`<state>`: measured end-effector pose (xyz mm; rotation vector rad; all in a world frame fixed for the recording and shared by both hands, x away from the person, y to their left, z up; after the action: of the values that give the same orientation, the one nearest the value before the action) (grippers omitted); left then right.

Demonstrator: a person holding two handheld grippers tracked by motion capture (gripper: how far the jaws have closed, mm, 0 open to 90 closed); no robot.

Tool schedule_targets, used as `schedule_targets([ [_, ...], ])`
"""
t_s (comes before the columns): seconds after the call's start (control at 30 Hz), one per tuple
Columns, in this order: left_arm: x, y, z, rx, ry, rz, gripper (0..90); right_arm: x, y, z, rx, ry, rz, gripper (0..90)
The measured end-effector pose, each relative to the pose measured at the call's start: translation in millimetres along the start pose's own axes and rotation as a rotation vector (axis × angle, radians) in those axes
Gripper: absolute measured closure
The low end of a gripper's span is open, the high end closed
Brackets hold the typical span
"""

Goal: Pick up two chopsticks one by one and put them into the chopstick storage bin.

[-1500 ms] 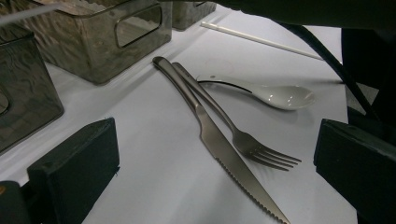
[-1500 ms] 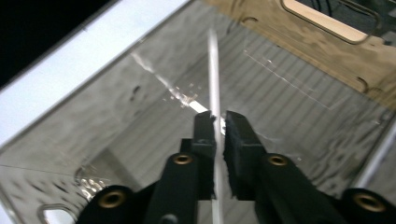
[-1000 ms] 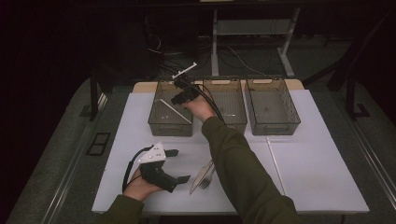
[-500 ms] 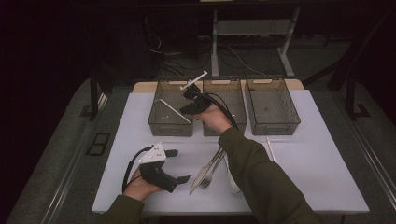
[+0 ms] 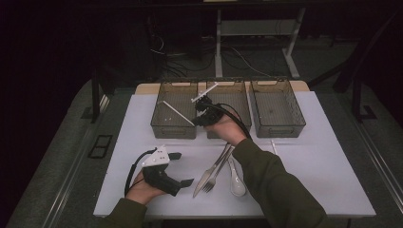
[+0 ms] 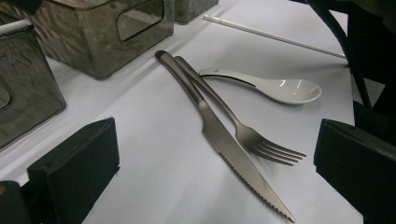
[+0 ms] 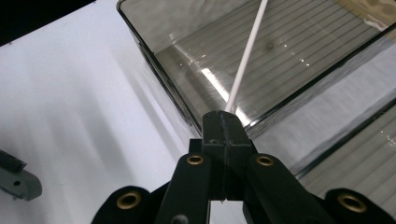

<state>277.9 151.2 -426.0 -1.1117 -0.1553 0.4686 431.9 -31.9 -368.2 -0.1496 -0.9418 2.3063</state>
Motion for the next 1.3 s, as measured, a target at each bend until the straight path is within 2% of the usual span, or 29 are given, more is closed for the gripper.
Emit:
schedule_targets([
  [0.13,0.1,0.1,0.3,0.002,0.001,-0.003,0.0,-1.1,-0.1,-6.6,0.007,0.014,-0.001,89.6],
  [0.27,0.4,0.1,0.5,-0.001,0.004,-0.003,0.0,-2.3,-0.5,-5.7,-0.013,-0.001,-0.011,89.6],
  [0.43,0.9,0.3,0.2,0.001,0.005,-0.006,0.0,-2.7,2.3,10.8,-0.039,-0.015,-0.014,89.4],
  [0.53,1.4,0.4,-0.1,0.007,0.005,-0.008,0.0,-4.9,9.8,26.2,-0.057,-0.032,-0.020,79.5],
  [0.67,1.8,0.5,-0.7,0.015,0.004,-0.005,0.0,-8.4,25.2,49.1,-0.077,-0.041,-0.016,66.2],
  [0.73,1.7,0.7,-1.0,0.015,0.003,-0.003,0.0,-10.9,34.3,60.1,-0.088,-0.033,-0.014,62.6],
  [0.9,1.8,1.4,-1.3,0.020,-0.001,0.001,0.0,-17.6,58.5,84.7,-0.118,-0.049,-0.015,50.7],
  [1.0,2.3,1.9,-1.4,0.022,-0.001,0.000,0.0,-19.9,74.4,97.4,-0.151,-0.058,-0.012,47.3],
  [1.13,2.9,3.0,-2.2,0.032,-0.006,-0.002,0.0,-25.4,97.5,111.5,-0.175,-0.032,-0.017,41.2],
  [1.3,2.8,3.4,-1.9,0.029,-0.009,0.008,0.0,-33.9,128.1,125.8,-0.193,-0.007,-0.020,40.2],
])
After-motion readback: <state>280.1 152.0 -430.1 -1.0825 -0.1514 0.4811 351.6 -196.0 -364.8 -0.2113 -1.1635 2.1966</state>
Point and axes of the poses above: each handheld gripper's, and its own axes: z roughly backward along the jaws, y roughly out of its underside, x roughly to its left, the point moved 1 cm from there along -z, roughly forward along the jaws, and after that the axes turned 2 degrees about -x, right-handed, at the moved point
